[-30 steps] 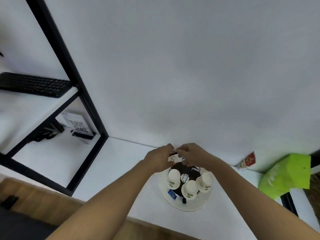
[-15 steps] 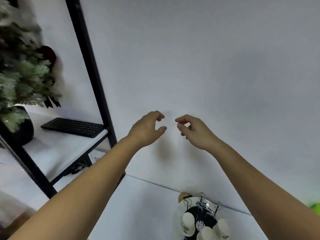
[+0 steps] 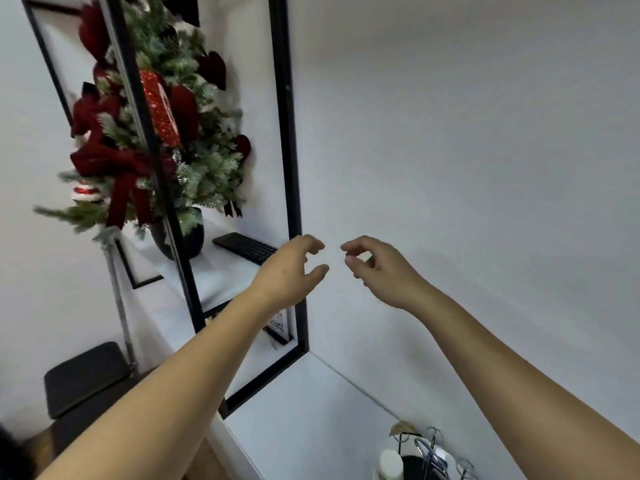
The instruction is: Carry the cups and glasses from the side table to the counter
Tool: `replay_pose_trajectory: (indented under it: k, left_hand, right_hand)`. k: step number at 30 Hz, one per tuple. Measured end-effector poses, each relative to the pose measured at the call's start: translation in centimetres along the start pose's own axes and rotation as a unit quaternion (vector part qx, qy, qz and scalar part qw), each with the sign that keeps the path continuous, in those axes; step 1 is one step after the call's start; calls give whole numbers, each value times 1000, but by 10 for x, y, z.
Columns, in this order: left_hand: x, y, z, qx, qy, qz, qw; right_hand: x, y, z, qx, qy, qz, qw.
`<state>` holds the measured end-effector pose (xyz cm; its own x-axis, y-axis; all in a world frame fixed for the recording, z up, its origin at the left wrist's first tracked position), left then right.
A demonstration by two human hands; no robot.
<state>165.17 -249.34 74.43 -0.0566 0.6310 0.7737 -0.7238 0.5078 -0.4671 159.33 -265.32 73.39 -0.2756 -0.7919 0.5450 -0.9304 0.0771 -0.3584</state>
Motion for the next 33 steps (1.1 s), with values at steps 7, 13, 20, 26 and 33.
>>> replay_pose_trajectory:
  k: [7,13,20,26,33]
  left_hand:
    - [55,111,-5,119,-42,49,991]
    - [140,236,-15,224,-111,103,963]
    - [245,452,15,353,-179,167,903]
    - [322,683,95,464,-251,216,821]
    - [373,954,239,577,-307,260,711]
  right_hand:
    - [-62,40,-52,78,-41,-106,990]
    - [-148,86,-138,140,-92,-188,968]
    - [-269,212,-276,221,-159,-318,908]
    - [-349,401,-408,285,-208,-427,833]
    - [-382,685,-543,381,-254,-530,714]
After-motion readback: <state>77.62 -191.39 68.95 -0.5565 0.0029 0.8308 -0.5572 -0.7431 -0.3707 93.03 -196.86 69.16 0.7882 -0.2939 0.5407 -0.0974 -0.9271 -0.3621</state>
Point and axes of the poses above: each hand's wrist, its own y-axis away from the middle knuckle, its own x-axis out of the back of the hand, z = x × y, the point moved 9 cm from there along -y, towards the middle knuckle, and after that the axes turned 1 degree about -x, right-handed, at the moved point
